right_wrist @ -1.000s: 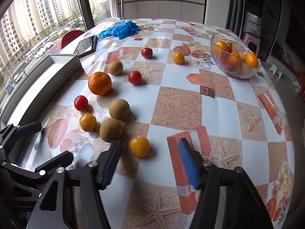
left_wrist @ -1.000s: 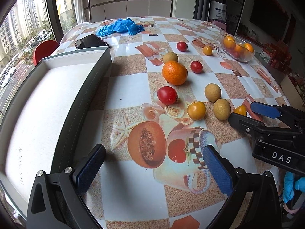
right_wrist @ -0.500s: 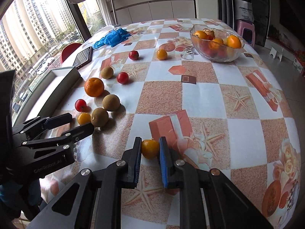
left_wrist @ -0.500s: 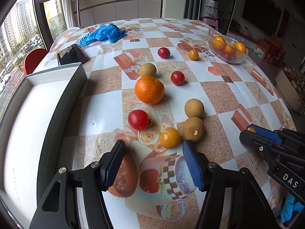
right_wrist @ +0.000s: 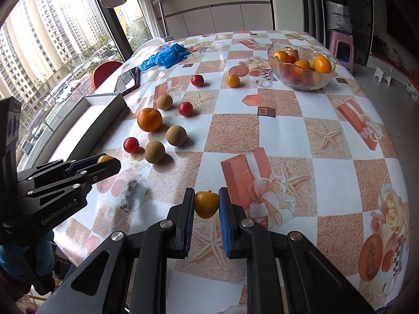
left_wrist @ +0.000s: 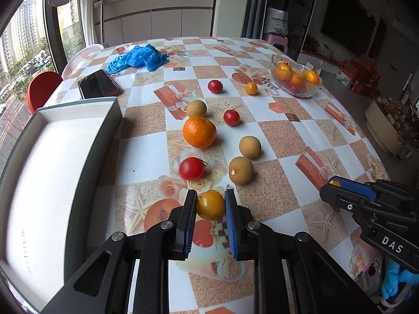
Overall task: Organize fruits
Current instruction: 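Close the left gripper on a small orange while the right gripper grasps another, then carry the left orange into the white tray and release while the right does likewise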
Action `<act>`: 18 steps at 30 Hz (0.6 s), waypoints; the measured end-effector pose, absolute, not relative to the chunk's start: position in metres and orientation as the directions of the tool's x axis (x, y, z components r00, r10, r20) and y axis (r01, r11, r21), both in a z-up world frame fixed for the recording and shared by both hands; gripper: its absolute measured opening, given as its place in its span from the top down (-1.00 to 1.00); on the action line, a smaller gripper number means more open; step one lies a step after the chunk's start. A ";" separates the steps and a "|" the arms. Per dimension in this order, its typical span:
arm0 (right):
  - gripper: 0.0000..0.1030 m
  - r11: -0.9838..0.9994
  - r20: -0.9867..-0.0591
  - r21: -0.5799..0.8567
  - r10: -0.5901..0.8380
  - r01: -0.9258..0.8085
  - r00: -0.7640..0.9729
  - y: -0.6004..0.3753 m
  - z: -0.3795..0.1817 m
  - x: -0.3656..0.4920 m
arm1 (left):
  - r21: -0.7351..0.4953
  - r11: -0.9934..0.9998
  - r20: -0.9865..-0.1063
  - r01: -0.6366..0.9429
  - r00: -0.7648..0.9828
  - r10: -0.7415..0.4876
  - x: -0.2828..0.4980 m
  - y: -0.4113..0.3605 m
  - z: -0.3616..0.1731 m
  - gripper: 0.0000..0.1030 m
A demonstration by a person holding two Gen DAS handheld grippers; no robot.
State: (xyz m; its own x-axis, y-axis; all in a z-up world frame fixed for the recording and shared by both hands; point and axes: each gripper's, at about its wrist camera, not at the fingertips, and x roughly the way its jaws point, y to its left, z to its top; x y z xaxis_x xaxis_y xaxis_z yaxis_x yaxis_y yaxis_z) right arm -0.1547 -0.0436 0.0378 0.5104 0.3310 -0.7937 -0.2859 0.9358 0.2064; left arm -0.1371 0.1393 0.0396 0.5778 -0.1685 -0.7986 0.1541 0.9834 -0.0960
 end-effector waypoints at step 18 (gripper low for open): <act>0.61 0.893 -0.791 0.156 0.369 -0.422 0.488 0.058 0.071 -0.166 | -0.044 0.999 -0.722 -0.026 0.692 -0.014 -0.184 0.258 0.074 0.56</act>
State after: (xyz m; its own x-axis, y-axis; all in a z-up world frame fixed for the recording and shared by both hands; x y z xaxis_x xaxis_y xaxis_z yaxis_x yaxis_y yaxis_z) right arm -0.1662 0.0576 0.0711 0.4883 0.3689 -0.7909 -0.4219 0.8931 0.1560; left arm -0.1842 0.2584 0.0742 0.6920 -0.0141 -0.7217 -0.0259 0.9987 -0.0444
